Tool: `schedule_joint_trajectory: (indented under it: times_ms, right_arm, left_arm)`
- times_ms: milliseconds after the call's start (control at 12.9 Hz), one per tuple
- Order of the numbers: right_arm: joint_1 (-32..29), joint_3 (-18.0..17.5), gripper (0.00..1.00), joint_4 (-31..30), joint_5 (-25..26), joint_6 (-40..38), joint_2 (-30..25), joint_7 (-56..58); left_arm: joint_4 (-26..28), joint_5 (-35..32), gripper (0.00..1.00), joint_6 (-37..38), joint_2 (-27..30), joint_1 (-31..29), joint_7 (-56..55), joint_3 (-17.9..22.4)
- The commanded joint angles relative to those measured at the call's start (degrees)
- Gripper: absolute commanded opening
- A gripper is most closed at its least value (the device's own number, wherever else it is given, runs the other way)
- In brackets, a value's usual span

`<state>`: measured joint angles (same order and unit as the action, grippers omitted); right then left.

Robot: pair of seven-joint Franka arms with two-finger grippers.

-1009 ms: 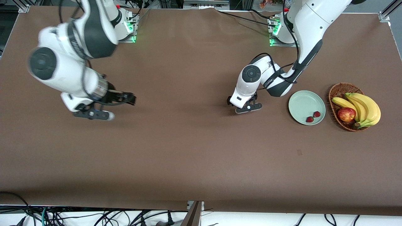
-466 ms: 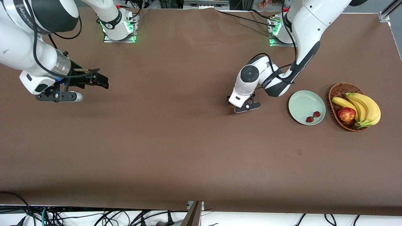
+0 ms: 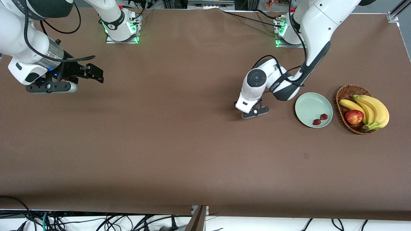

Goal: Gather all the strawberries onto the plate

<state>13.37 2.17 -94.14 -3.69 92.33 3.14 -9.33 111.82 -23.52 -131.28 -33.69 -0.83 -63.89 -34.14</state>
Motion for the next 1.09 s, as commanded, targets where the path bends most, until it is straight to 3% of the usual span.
schedule_joint_trajectory:
  times_ms: [0, 233, 388, 543, 699, 931, 1009]
  right_arm:
    - [-1.16, -1.21, 1.00, 0.62, 2.98, 0.05, -0.50, 1.07]
    - [-1.51, -0.94, 1.00, 1.76, 2.90, 0.05, -0.33, 1.50]
    - [-1.68, -0.77, 1.00, 4.04, 3.16, -0.04, 1.16, 0.98]
    - [-1.60, -0.77, 1.00, 4.58, 4.65, 0.04, 1.17, 0.72]
    - [-1.60, -0.77, 1.00, 4.58, 4.66, 0.13, 1.26, 0.28]
    - [-1.60, -0.77, 1.00, 4.58, 4.66, 0.66, 1.69, 0.19]
    - [-1.77, -0.68, 1.00, 4.58, 4.66, 0.57, 1.78, 0.28]
  left_arm:
    - [-5.29, 12.13, 0.16, 10.22, 5.72, -2.50, 15.65, 1.87]
    - [-4.86, 21.83, 0.16, 17.79, 13.28, -2.69, 37.18, 13.70]
    - [-3.28, 23.43, 0.16, 20.01, 15.14, -2.69, 50.90, 21.44]
    - [-0.30, 23.43, 0.16, 17.49, 15.06, -2.69, 59.89, 26.82]
    - [5.05, 23.43, 0.16, 9.69, 14.80, -2.77, 63.87, 29.30]
    - [10.34, 23.43, 0.18, 0.61, 13.13, -2.77, 64.06, 29.65]
    - [10.26, 23.43, 0.29, 0.50, 12.69, -2.77, 64.15, 29.65]
